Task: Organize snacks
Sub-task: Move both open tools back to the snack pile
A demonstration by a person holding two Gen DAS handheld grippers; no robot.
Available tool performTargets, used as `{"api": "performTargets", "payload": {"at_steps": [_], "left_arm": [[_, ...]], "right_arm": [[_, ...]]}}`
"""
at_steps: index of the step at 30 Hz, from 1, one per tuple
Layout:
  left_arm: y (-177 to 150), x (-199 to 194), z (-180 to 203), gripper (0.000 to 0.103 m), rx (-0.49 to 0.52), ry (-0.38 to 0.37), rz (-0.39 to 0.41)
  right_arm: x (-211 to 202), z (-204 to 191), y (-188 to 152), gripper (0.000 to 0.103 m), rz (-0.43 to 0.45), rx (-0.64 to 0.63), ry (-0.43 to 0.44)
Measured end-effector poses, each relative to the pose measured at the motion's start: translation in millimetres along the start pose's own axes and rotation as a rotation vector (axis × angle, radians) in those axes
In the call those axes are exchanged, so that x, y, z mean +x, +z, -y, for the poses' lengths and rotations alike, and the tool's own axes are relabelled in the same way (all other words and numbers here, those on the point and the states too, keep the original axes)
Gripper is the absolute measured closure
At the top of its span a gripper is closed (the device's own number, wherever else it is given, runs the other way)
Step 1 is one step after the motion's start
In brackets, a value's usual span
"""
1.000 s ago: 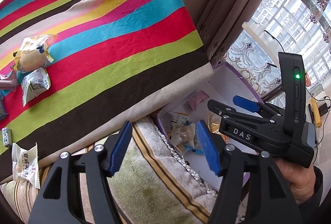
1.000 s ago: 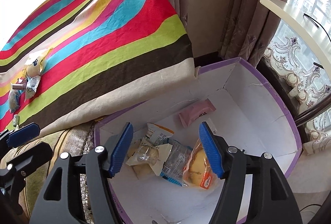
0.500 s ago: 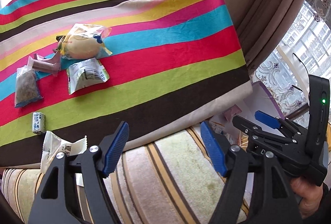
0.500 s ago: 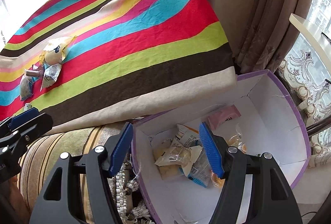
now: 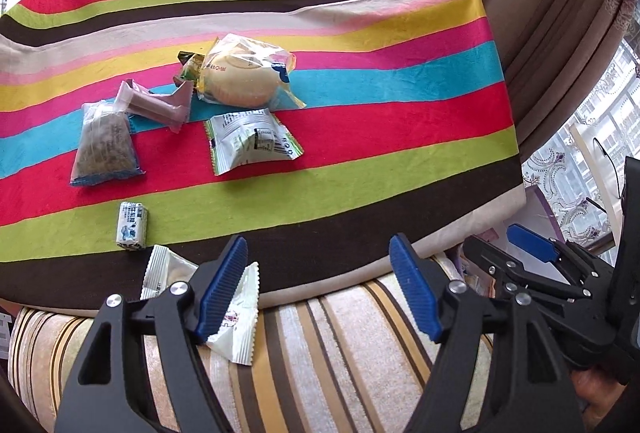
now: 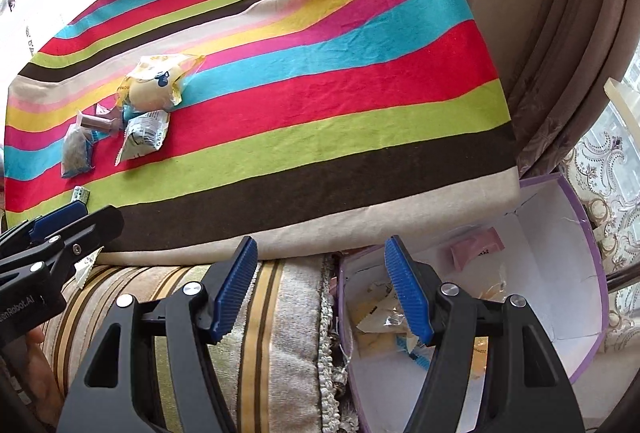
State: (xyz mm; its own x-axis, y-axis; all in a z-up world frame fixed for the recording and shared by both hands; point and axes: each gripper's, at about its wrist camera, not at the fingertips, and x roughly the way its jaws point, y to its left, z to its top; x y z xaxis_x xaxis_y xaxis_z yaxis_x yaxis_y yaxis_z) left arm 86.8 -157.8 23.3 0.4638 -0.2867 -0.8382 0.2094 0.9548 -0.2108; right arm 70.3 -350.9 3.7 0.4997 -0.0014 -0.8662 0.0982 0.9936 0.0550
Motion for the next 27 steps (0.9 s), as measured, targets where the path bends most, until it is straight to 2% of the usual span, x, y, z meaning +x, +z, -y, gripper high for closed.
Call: {"api": "performTargets", "payload": {"at_steps": [8,19,27], "left_arm": [[0.5,-1.9,-13.9,0.029,-0.027,-0.003,0.005],[3.4,-9.2,-47.9,0.029,-0.092,0.019,0.021],[5.9,-12.5,-73.8,0.028,-0.14,0.039,0.032]], "right_arm": [[1.2,-23.8,8.3,0.038,0.002,-0.034,0.004],[4.8,-58.7,19.9,0.035,0.003,-0.097,-0.084],[6.9,-75.9,25.1,0.035,0.002,-0.128,-0.083]]}}
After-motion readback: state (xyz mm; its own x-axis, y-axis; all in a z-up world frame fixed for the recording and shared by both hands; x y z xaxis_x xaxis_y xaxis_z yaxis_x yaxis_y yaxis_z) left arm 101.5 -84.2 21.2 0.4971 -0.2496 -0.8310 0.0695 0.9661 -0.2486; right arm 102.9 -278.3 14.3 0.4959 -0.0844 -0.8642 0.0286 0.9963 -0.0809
